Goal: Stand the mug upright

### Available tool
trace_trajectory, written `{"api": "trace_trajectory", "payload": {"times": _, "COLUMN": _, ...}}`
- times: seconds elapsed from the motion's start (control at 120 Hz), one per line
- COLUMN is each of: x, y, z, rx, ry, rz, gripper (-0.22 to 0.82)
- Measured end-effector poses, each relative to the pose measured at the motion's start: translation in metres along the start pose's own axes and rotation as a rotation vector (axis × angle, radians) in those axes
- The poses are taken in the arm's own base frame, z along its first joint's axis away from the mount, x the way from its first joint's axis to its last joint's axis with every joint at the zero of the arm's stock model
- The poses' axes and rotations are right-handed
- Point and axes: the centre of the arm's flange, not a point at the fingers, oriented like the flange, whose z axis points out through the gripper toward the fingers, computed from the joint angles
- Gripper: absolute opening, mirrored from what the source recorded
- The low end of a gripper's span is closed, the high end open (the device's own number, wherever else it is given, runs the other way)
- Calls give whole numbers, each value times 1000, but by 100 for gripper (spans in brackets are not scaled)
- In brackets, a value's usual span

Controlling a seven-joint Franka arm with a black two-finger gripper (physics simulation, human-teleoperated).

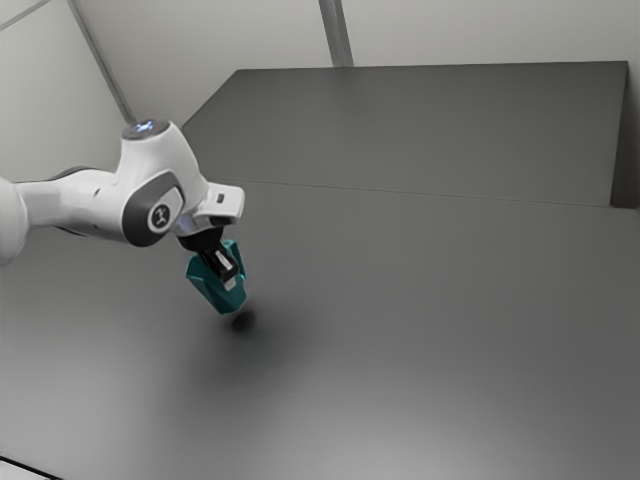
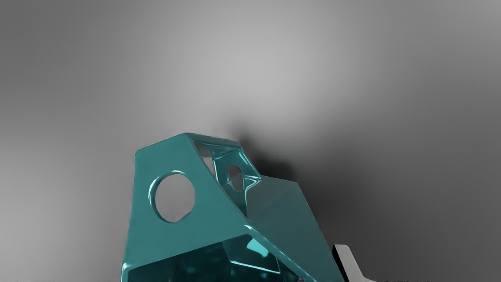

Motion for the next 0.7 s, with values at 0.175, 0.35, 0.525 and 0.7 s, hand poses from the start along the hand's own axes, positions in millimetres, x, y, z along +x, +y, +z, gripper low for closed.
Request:
{"api": "trace_trajectory", "payload": {"times": 0.175, "x": -1, "y": 9, "z": 11, "rx": 7, "ry": -29, "rz": -61, "gripper": -18}}
{"api": "trace_trajectory", "payload": {"times": 0.35, "x": -1, "y": 15, "z": 25, "rx": 8, "ry": -51, "rz": -117, "gripper": -18}}
{"api": "trace_trajectory", "payload": {"times": 0.525, "x": 1, "y": 16, "z": 36, "rx": 9, "ry": -65, "rz": -165, "gripper": -18}}
{"api": "trace_trajectory", "payload": {"times": 0.7, "x": 1, "y": 16, "z": 44, "rx": 9, "ry": -73, "rz": -207, "gripper": -18}}
